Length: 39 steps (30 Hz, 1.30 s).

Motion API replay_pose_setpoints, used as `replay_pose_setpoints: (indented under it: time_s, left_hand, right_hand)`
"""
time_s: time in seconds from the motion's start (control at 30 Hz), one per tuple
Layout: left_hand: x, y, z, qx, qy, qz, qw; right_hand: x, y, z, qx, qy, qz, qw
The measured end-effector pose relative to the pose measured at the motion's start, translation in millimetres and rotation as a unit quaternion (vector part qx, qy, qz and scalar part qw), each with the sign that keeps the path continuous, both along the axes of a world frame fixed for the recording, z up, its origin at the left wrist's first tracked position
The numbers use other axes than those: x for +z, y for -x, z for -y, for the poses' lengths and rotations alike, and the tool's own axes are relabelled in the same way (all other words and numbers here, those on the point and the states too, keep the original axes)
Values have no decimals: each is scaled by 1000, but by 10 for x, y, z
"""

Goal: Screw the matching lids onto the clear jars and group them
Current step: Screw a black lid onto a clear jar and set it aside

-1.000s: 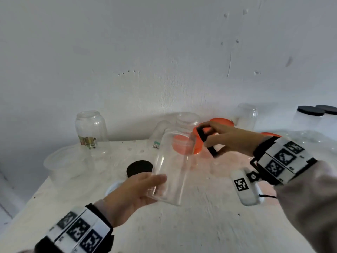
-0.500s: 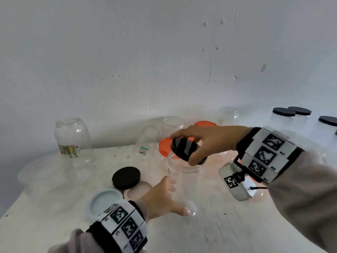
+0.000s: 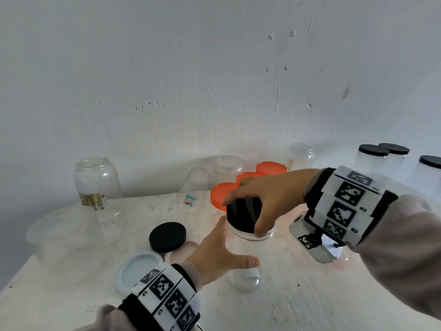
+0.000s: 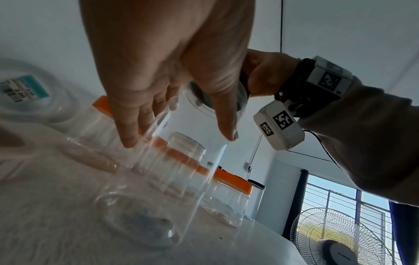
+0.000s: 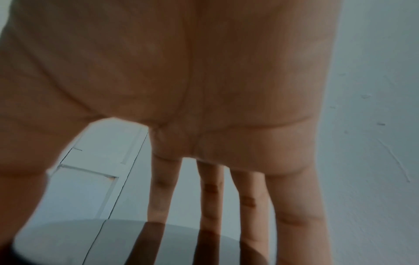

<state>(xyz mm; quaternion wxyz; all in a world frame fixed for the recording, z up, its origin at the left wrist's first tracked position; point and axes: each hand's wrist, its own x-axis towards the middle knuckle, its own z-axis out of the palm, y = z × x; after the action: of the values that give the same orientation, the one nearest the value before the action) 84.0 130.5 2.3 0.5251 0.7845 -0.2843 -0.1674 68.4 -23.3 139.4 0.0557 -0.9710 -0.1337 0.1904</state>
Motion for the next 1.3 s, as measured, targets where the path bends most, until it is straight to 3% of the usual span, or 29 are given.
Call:
replay_pose_setpoints:
  time_s: [0.57, 1.03, 1.2, 1.3]
  left_hand:
    - [-30, -23, -4, -3, -14, -6, 1000]
    - [-22, 0, 2, 9, -16, -4, 1000]
    - [-16, -12, 2, 10, -32, 6, 999]
    - [-17, 2, 6, 15, -37, 12, 999]
  right_hand:
    - [52, -28, -30, 26, 42, -15, 999]
    - [-14, 18, -106, -38, 73, 17, 996]
    - [77, -6, -105, -33, 113, -29, 993]
    - [93, 6, -109, -19, 117, -9, 993]
